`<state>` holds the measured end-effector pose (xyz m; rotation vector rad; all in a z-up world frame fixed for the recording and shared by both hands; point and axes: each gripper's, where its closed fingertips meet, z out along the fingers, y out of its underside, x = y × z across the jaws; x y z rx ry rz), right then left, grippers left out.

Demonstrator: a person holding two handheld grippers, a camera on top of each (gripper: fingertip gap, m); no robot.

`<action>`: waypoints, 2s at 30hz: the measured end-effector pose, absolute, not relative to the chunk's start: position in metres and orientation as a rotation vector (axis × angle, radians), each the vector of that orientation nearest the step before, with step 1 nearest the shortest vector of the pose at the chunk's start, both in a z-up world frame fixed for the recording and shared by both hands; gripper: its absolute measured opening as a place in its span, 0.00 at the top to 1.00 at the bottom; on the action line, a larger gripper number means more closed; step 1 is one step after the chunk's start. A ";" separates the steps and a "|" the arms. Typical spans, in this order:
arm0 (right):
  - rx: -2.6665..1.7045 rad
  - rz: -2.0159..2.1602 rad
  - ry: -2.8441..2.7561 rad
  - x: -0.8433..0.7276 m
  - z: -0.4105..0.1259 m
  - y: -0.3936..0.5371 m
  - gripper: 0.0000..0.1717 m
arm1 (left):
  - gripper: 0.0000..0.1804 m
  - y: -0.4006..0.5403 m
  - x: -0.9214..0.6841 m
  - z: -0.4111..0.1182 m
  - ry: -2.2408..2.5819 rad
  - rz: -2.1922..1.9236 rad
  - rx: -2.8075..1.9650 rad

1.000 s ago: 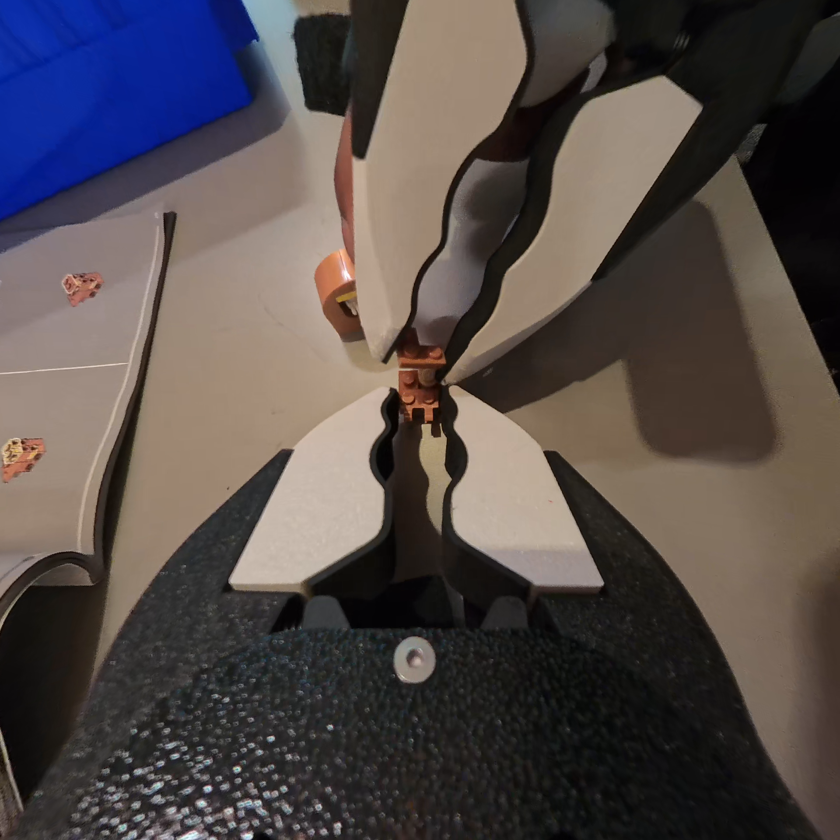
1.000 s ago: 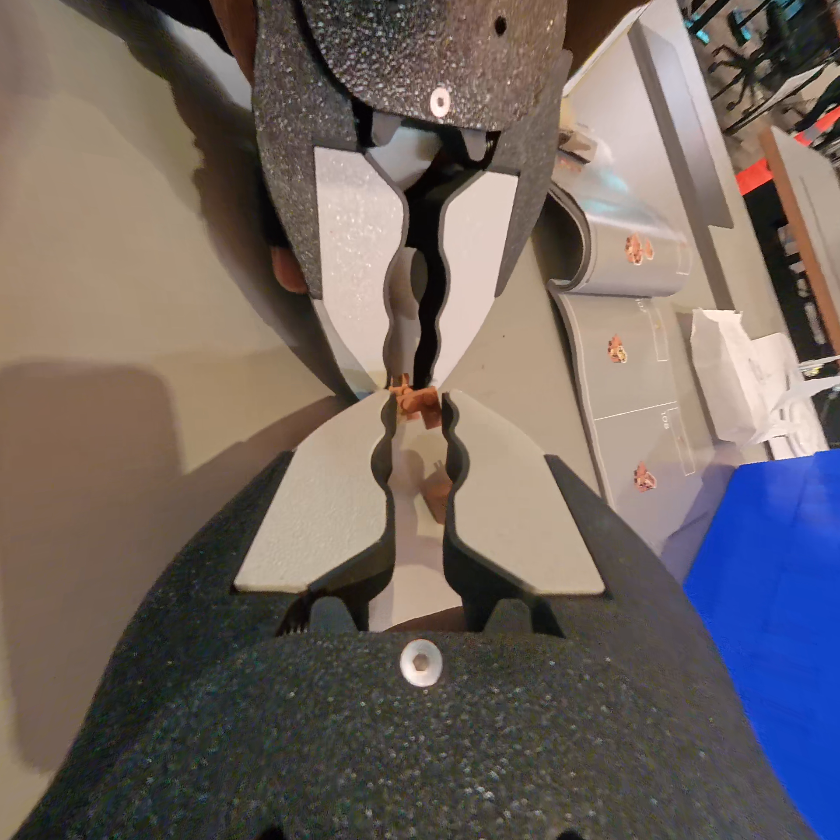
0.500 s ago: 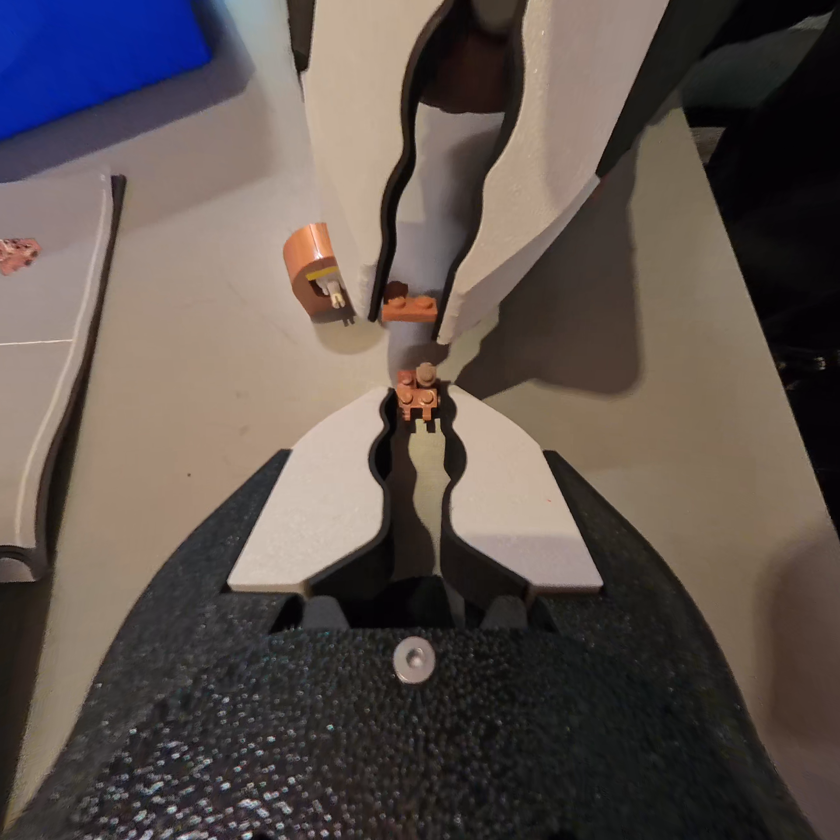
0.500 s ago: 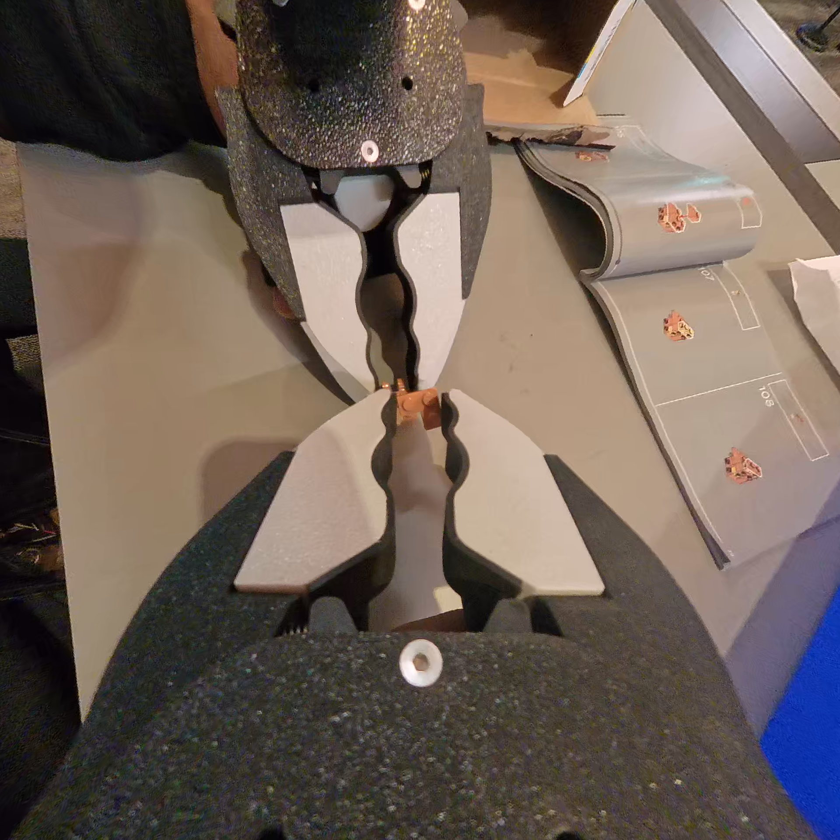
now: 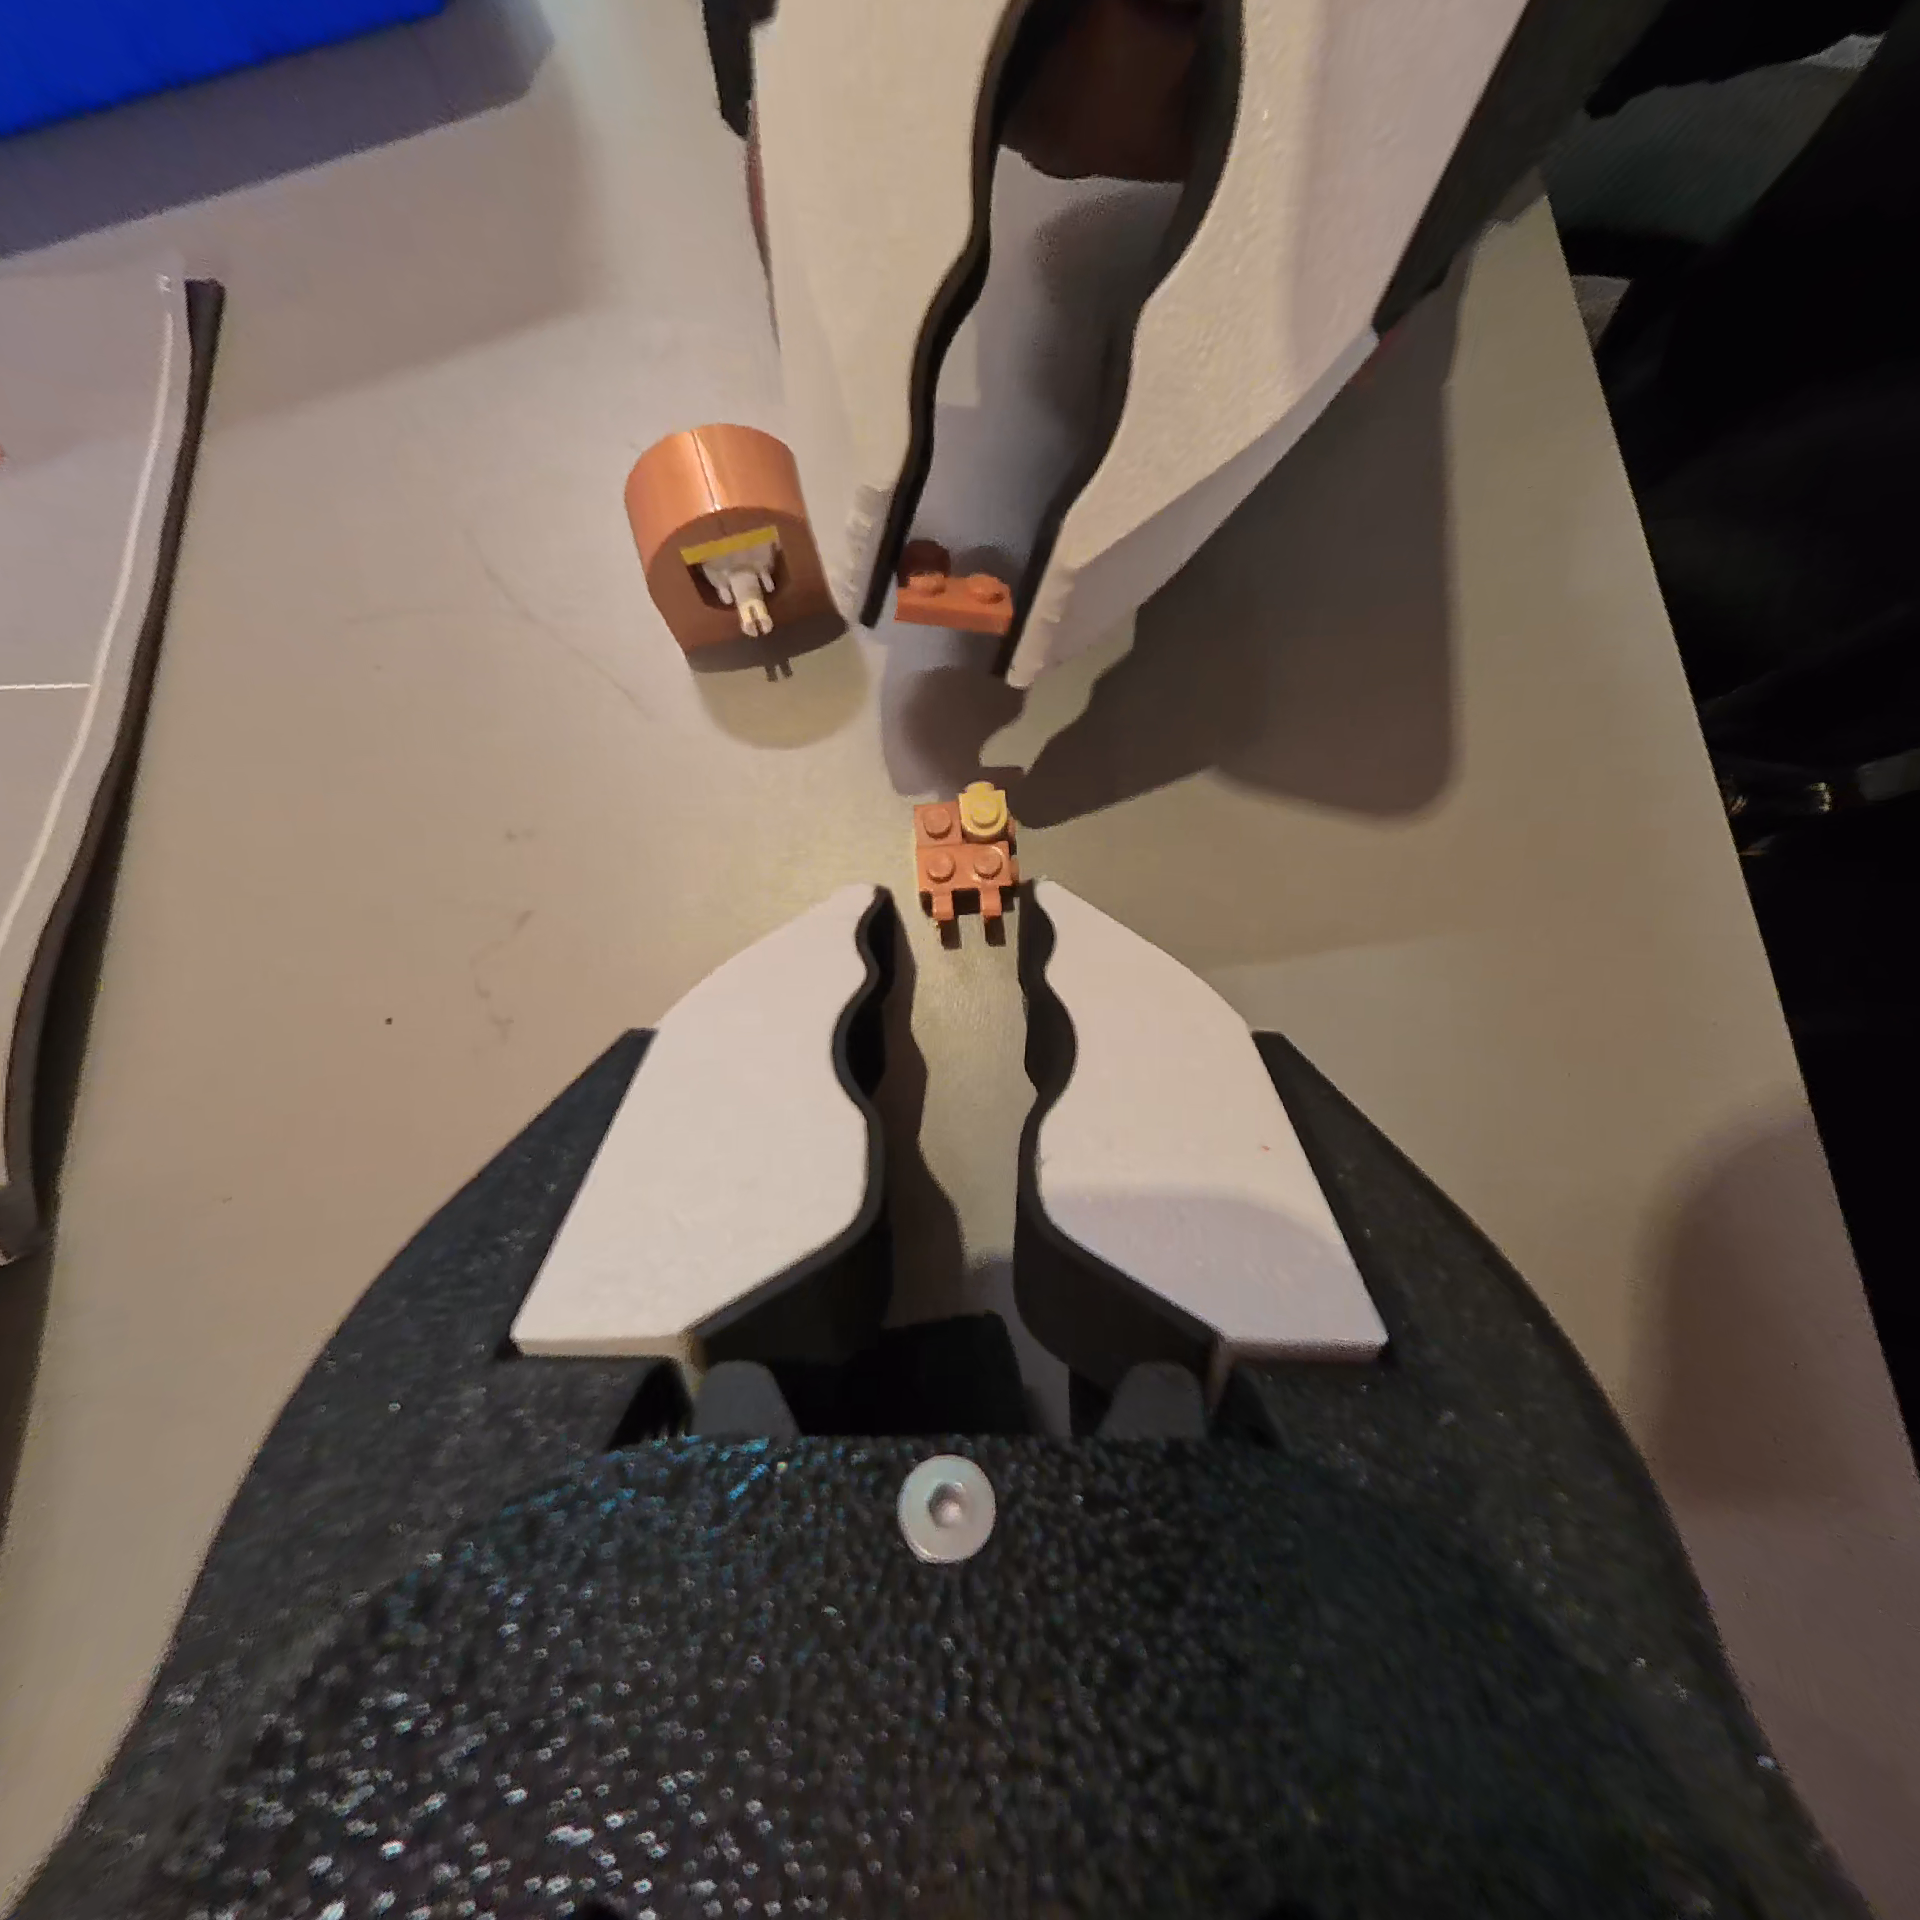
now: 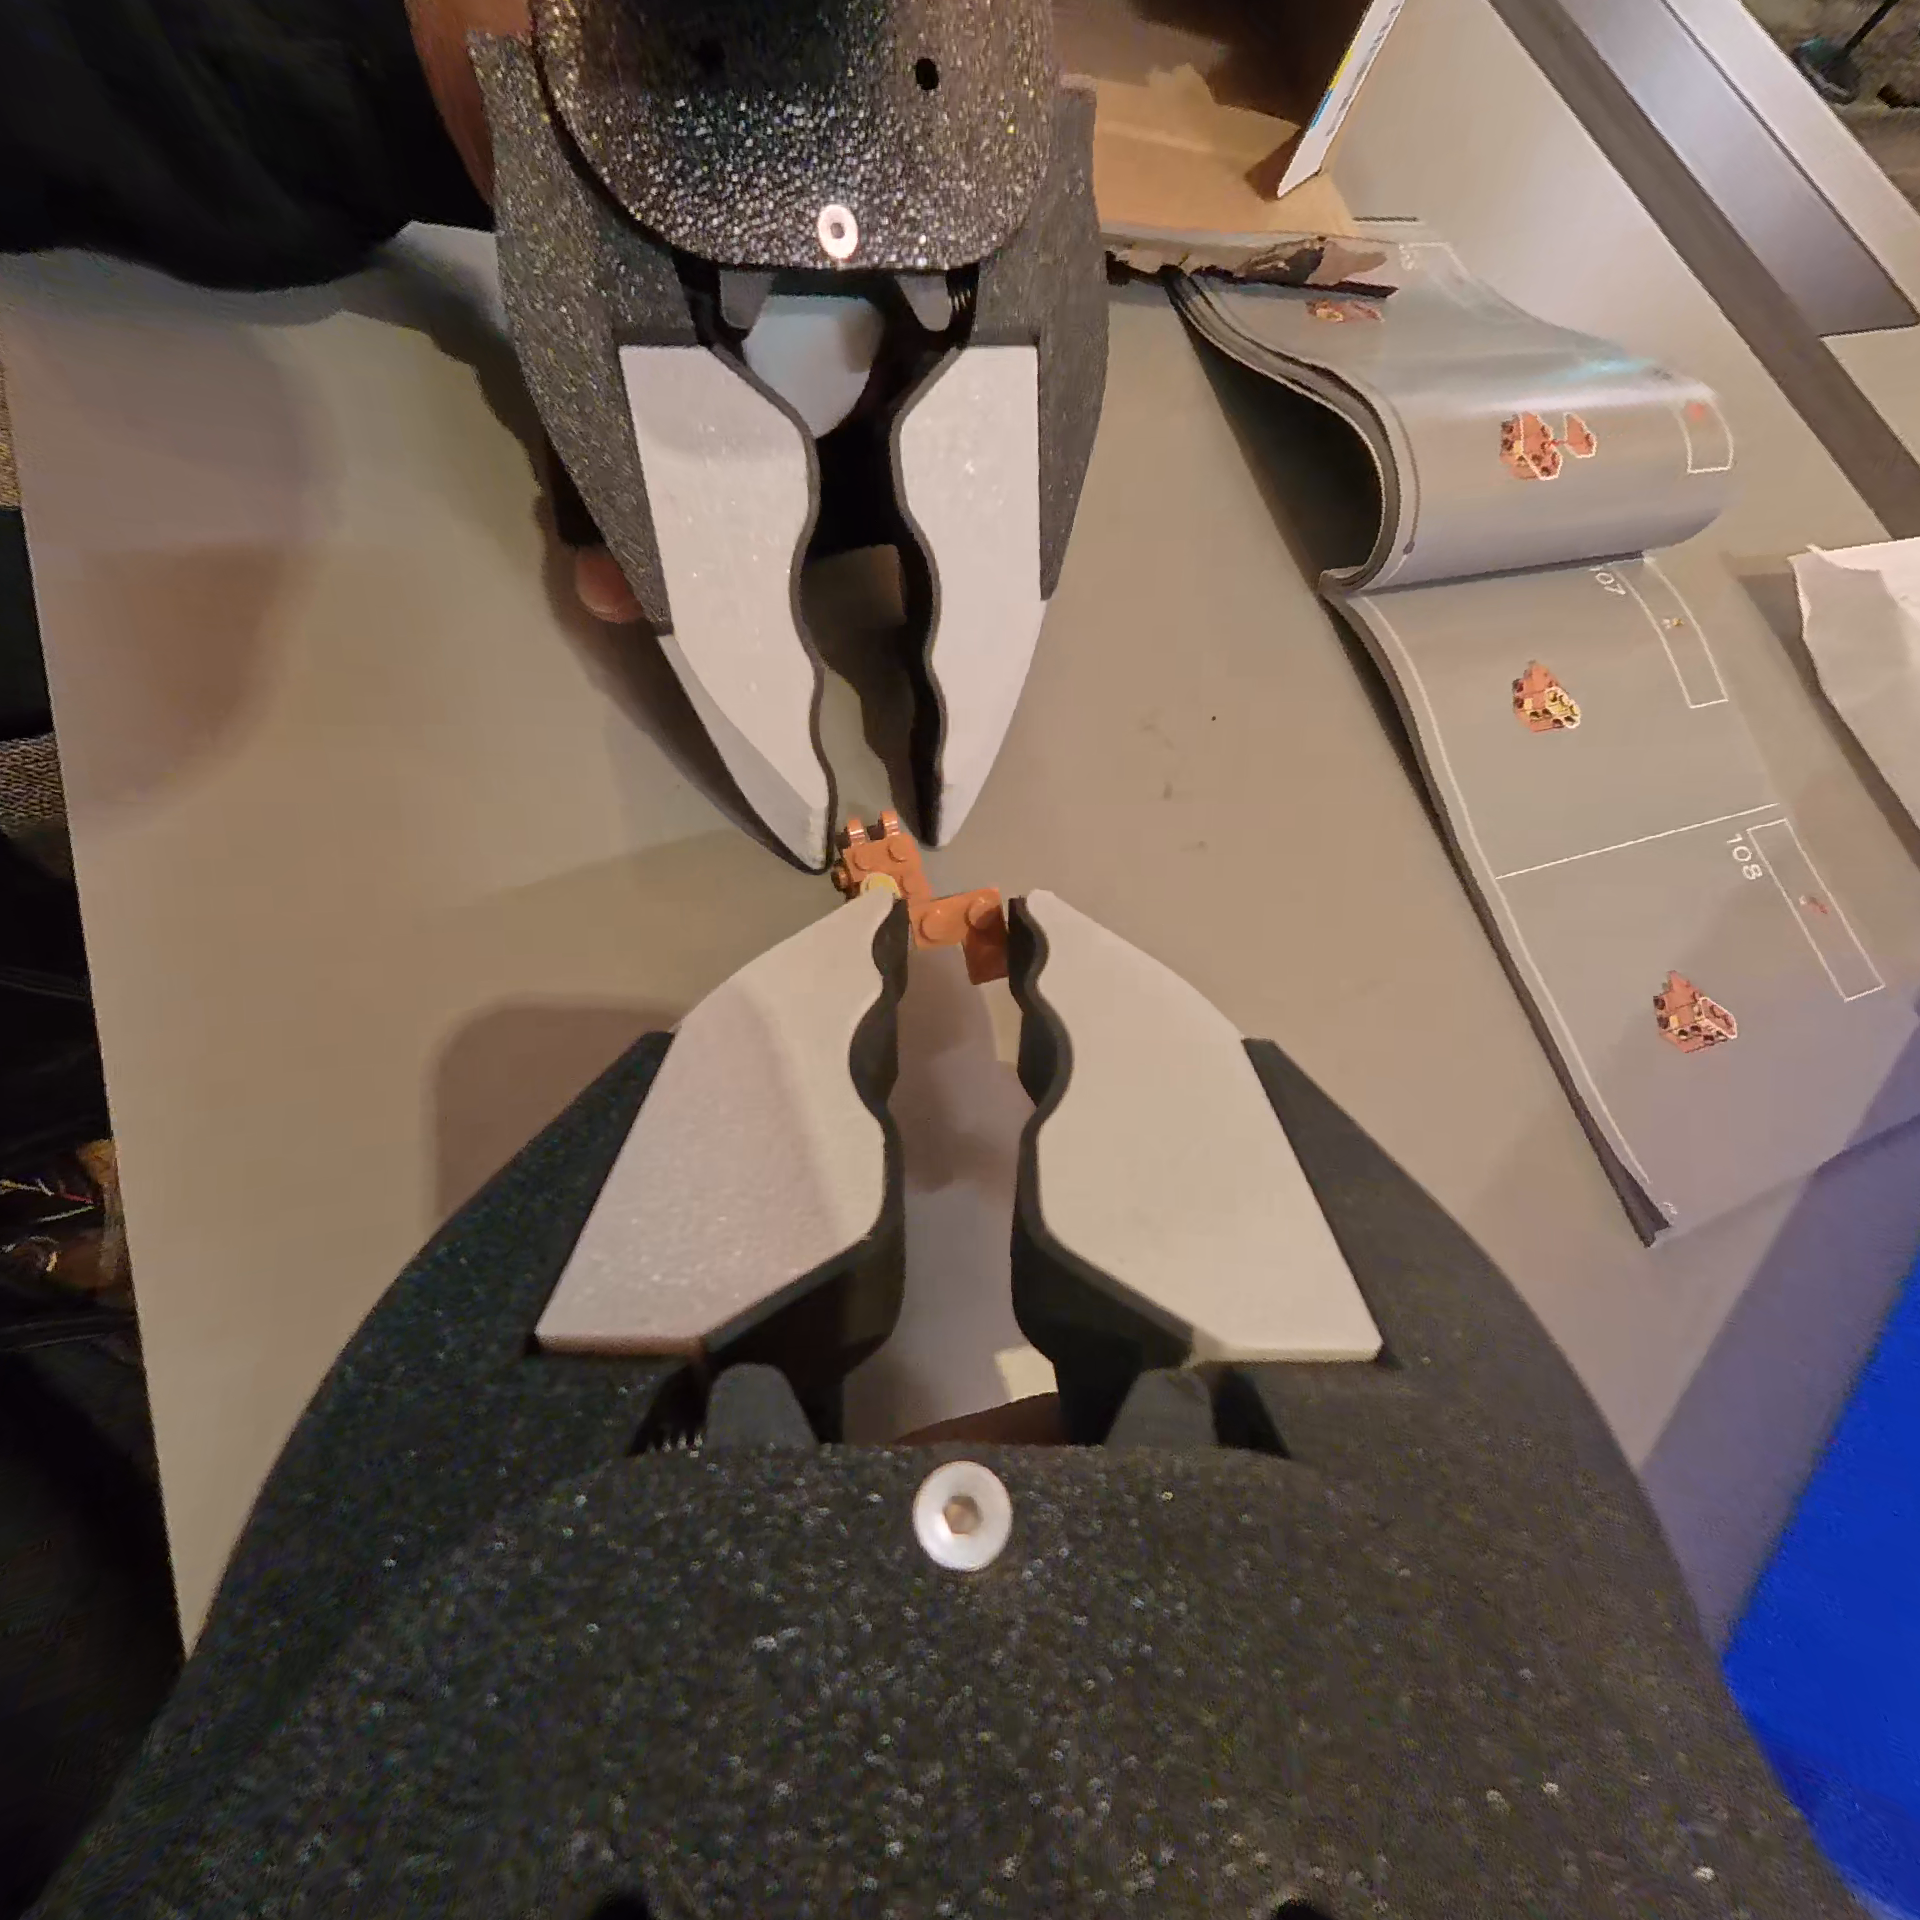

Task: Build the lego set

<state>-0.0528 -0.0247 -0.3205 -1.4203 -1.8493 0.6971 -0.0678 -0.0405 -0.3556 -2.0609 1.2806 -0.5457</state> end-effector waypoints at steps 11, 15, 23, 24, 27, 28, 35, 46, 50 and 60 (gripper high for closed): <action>-1.405 0.660 -1.880 -0.056 -0.329 -0.030 0.90 | 0.90 -0.036 -0.067 -0.354 1.227 -0.557 -2.077; -1.409 0.658 -1.868 -0.054 -0.327 -0.027 0.90 | 0.89 -0.036 -0.065 -0.352 1.199 -0.587 -2.089; -1.406 0.641 -1.872 -0.052 -0.330 -0.027 0.90 | 0.91 -0.033 -0.063 -0.354 1.172 -0.561 -2.117; -1.399 0.630 -1.875 -0.053 -0.330 -0.027 0.90 | 0.91 -0.033 -0.063 -0.354 1.172 -0.561 -2.115; -1.388 0.612 -1.886 -0.055 -0.331 -0.028 0.90 | 0.91 -0.034 -0.061 -0.353 1.166 -0.586 -2.107; -1.385 0.614 -1.889 -0.056 -0.331 -0.028 0.90 | 0.91 -0.033 -0.061 -0.352 1.166 -0.582 -2.102; -1.338 0.620 -1.935 -0.063 -0.327 -0.033 0.90 | 0.91 -0.035 -0.056 -0.347 1.226 -0.548 -2.023; -1.344 0.849 -1.959 -0.062 -0.320 -0.042 0.90 | 0.91 -0.042 -0.053 -0.334 1.283 -0.601 -1.872; -1.386 0.957 -1.961 -0.059 -0.315 -0.047 0.90 | 0.91 -0.044 -0.050 -0.327 1.274 -0.639 -1.824; -1.397 0.986 -1.968 -0.059 -0.314 -0.049 0.90 | 0.91 -0.045 -0.050 -0.323 1.249 -0.678 -1.820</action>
